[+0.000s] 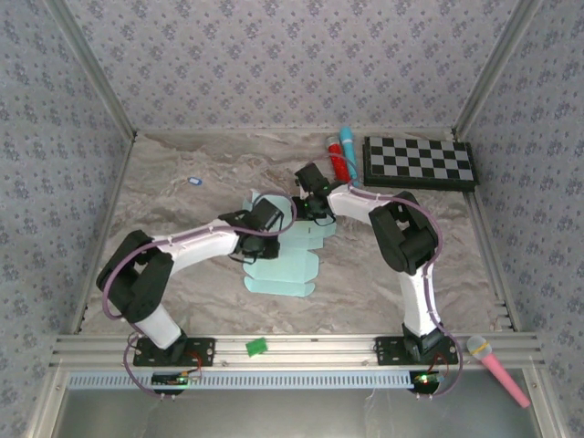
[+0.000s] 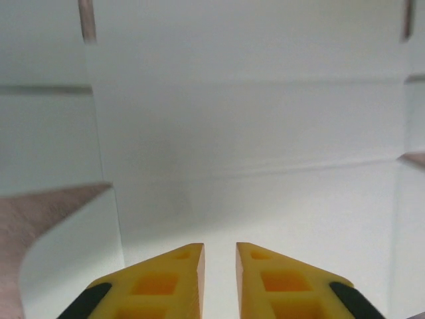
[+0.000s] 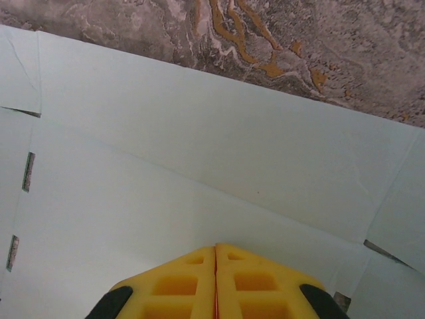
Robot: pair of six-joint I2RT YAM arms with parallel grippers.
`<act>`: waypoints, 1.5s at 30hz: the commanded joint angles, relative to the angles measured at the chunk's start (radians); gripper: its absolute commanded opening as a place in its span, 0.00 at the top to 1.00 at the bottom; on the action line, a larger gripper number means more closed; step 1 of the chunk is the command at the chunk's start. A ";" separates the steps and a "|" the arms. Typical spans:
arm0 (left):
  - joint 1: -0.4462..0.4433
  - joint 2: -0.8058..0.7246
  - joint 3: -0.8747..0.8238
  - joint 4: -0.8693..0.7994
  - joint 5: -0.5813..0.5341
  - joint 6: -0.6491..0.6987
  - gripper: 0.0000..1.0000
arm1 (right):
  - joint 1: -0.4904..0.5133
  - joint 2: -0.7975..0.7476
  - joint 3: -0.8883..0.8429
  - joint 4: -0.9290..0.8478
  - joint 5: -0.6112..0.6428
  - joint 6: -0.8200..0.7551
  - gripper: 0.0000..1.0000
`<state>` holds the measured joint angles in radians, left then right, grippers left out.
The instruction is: Fold the paper box
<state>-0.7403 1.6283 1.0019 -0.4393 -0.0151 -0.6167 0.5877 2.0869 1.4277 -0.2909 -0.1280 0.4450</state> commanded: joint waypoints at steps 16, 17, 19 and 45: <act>0.258 0.247 0.446 -0.127 -0.009 0.235 0.55 | 0.024 -0.056 -0.016 -0.001 -0.045 0.008 0.96; 0.262 0.276 0.479 -0.138 -0.026 0.250 0.55 | 0.027 -0.054 -0.020 0.001 -0.044 0.009 0.96; 0.263 0.324 0.540 -0.171 -0.076 0.273 0.53 | 0.030 -0.050 -0.026 0.004 -0.044 0.012 0.97; 0.303 0.581 0.808 -0.319 -0.056 0.349 0.51 | 0.033 -0.011 -0.080 0.037 -0.044 0.045 1.00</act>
<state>-0.4385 2.1883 1.7748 -0.7265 -0.0925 -0.2955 0.6159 2.0495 1.3590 -0.2512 -0.1646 0.4690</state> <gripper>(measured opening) 0.496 0.056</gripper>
